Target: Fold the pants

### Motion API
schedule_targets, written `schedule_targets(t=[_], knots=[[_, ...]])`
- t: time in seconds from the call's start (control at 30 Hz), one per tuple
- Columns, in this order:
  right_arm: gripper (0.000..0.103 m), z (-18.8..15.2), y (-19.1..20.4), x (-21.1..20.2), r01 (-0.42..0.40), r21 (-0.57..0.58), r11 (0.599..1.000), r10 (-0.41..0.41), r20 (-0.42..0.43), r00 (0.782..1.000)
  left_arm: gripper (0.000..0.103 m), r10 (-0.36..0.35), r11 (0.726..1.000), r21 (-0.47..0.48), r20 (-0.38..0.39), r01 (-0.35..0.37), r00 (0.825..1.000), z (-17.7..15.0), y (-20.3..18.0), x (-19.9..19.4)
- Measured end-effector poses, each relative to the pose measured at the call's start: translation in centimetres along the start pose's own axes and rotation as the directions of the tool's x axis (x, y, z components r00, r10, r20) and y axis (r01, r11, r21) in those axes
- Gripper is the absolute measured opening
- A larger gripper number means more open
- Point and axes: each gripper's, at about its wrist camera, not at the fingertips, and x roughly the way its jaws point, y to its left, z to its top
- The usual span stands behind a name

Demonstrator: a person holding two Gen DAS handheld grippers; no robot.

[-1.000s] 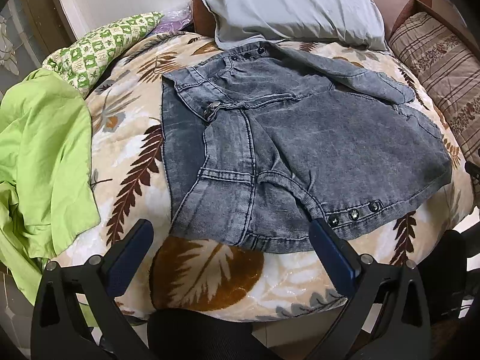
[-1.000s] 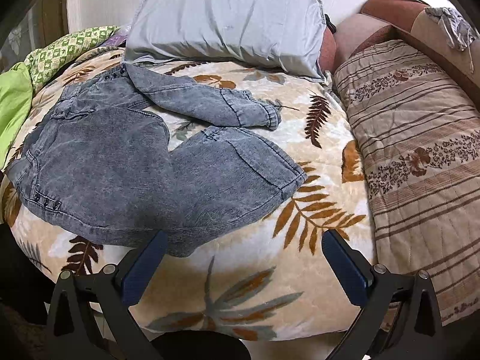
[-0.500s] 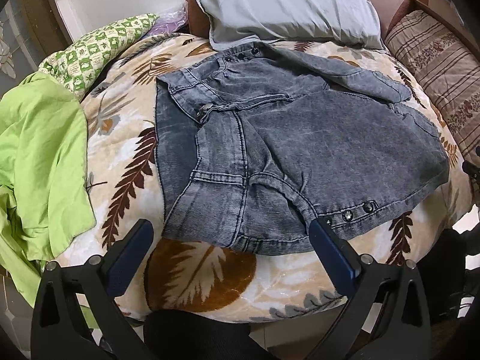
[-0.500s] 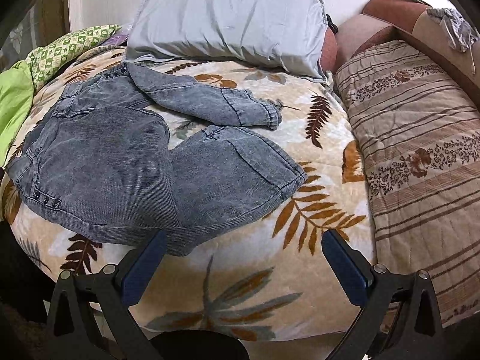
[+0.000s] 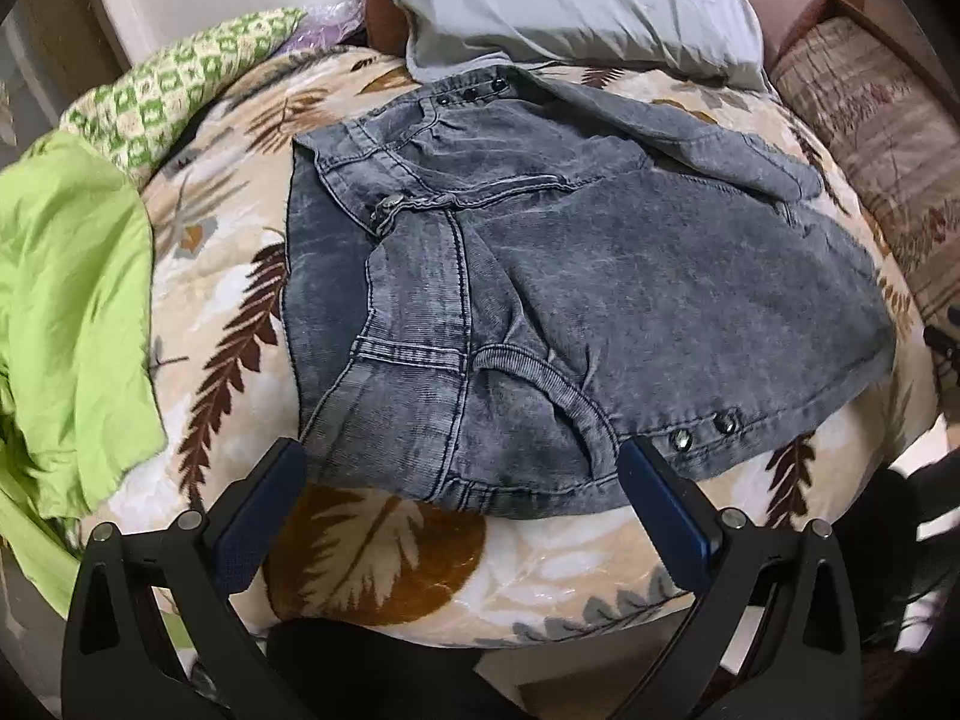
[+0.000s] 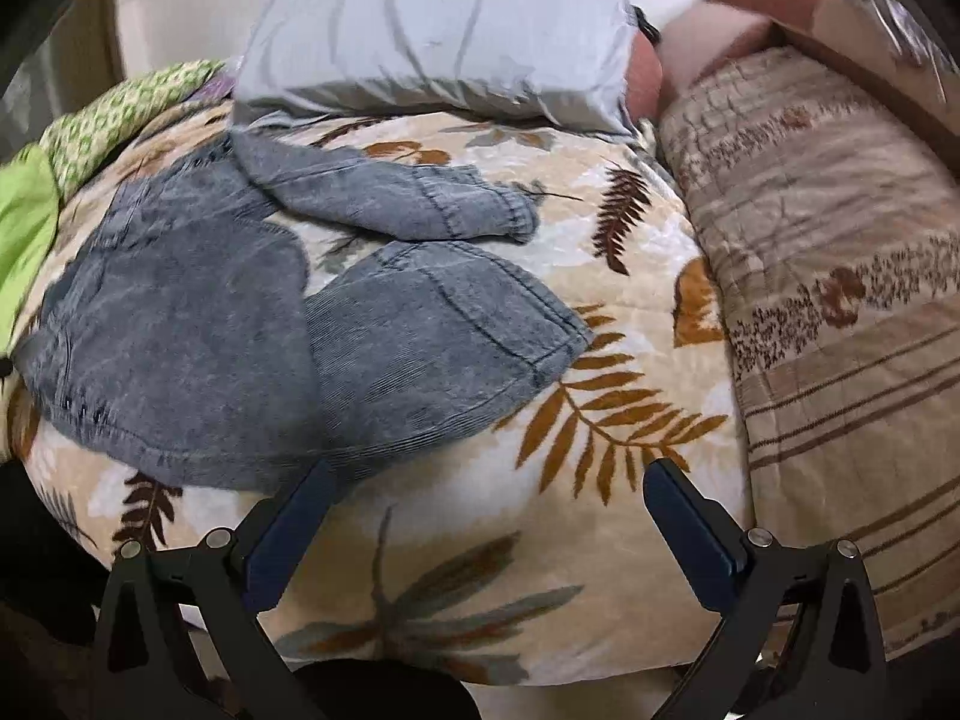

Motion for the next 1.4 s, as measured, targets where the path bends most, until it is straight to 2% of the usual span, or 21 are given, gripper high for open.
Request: schedule_targets(t=[0.2, 0.33, 0.5, 0.63, 0.7, 0.77, 0.87, 0.9, 0.93, 0.97, 1.0, 1.03, 1.07, 1.1, 1.13, 1.17, 1.2, 1.23, 1.27, 1.33, 1.4], knots=[[0.103, 1.7, -4.4, 1.6, -0.011, 0.144, 0.990, 0.010, 0.008, 1.000, 0.103, -0.012, 0.988, -0.153, -0.029, 0.008, 0.999, 1.6, 3.0, 0.3], [0.102, 3.1, -5.8, 4.1, -0.089, 0.226, 0.970, 0.093, -0.006, 0.996, 0.103, -0.045, 0.954, -0.299, -0.073, 0.021, 0.996, 1.4, 5.9, 1.4], [0.102, 4.9, -6.0, 7.6, -0.085, 0.238, 0.967, 0.104, -0.065, 0.992, 0.103, -0.122, 0.919, -0.389, -0.132, 0.062, 0.984, 0.3, 7.2, 3.6], [0.102, 6.0, -6.2, 10.6, -0.051, 0.248, 0.967, 0.078, -0.101, 0.992, 0.103, -0.192, 0.878, -0.471, -0.177, 0.088, 0.965, -0.2, 7.9, 5.0], [0.102, 6.3, -6.3, 11.9, -0.049, 0.264, 0.963, 0.081, -0.114, 0.990, 0.103, -0.261, 0.846, -0.514, -0.167, 0.142, 0.951, -0.6, 7.8, 5.8], [0.101, 6.3, -6.3, 12.9, -0.058, 0.281, 0.958, 0.096, -0.121, 0.988, 0.103, -0.336, 0.811, -0.553, -0.170, 0.193, 0.926, -1.2, 7.0, 6.7], [0.095, 6.0, -6.2, 13.7, -0.086, 0.305, 0.948, 0.128, -0.120, 0.984, 0.103, -0.401, 0.785, -0.575, -0.188, 0.230, 0.896, -1.5, 5.5, 7.9], [0.087, 5.9, -6.0, 13.6, -0.090, 0.300, 0.950, 0.127, -0.104, 0.986, 0.103, -0.394, 0.786, -0.576, -0.190, 0.222, 0.899, -1.5, 5.0, 8.0], [0.068, 5.9, -5.8, 13.4, -0.112, 0.297, 0.948, 0.142, -0.082, 0.986, 0.103, -0.371, 0.794, -0.571, -0.184, 0.208, 0.910, -1.4, 4.7, 7.9], [0.056, 5.9, -5.8, 13.2, -0.121, 0.299, 0.947, 0.148, -0.069, 0.987, 0.103, -0.371, 0.790, -0.575, -0.170, 0.214, 0.913, -1.2, 4.5, 7.9], [0.037, 5.8, -5.8, 13.1, -0.117, 0.303, 0.946, 0.143, -0.067, 0.987, 0.102, -0.381, 0.772, -0.593, -0.147, 0.226, 0.913, -1.0, 4.4, 7.7], [0.025, 5.8, -6.0, 13.2, -0.133, 0.312, 0.941, 0.159, -0.059, 0.986, 0.096, -0.381, 0.758, -0.611, -0.130, 0.229, 0.915, -0.9, 4.5, 7.5], [0.022, 5.7, -6.1, 13.0, -0.167, 0.329, 0.930, 0.191, -0.044, 0.981, 0.093, -0.374, 0.749, -0.623, -0.117, 0.225, 0.920, -0.7, 4.6, 7.4], [0.019, 5.6, -6.1, 12.8, -0.182, 0.335, 0.924, 0.203, -0.030, 0.979, 0.085, -0.369, 0.744, -0.630, -0.114, 0.220, 0.923, -0.5, 4.7, 7.3], [0.017, 5.6, -6.0, 12.5, -0.188, 0.333, 0.924, 0.205, -0.015, 0.979, 0.070, -0.360, 0.745, -0.633, -0.117, 0.210, 0.925, -0.3, 4.8, 7.2], [0.017, 5.6, -6.0, 12.0, -0.193, 0.331, 0.924, 0.203, 0.004, 0.979, 0.063, -0.341, 0.756, -0.625, -0.126, 0.192, 0.931, -0.2, 4.8, 7.1], [0.017, 5.6, -6.0, 11.2, -0.198, 0.332, 0.922, 0.199, 0.032, 0.979, 0.046, -0.330, 0.763, -0.619, -0.129, 0.184, 0.935, -0.1, 4.9, 7.0], [0.016, 5.5, -6.2, 10.4, -0.206, 0.335, 0.919, 0.198, 0.058, 0.978, 0.026, -0.321, 0.768, -0.614, -0.125, 0.181, 0.939, -0.1, 5.1, 6.8], [0.016, 5.4, -6.4, 9.6, -0.216, 0.342, 0.915, 0.199, 0.083, 0.976, 0.017, -0.309, 0.777, -0.605, -0.124, 0.175, 0.943, 0.0, 5.4, 6.4], [0.016, 5.0, -7.0, 7.7, -0.230, 0.358, 0.905, 0.197, 0.126, 0.972, 0.017, -0.312, 0.777, -0.602, -0.116, 0.183, 0.943, -0.2, 5.8, 6.0], [0.016, 4.0, -8.0, 5.8, -0.244, 0.376, 0.894, 0.195, 0.162, 0.967, 0.017, -0.297, 0.789, -0.590, -0.120, 0.173, 0.947, -0.4, 5.9, 5.6]])
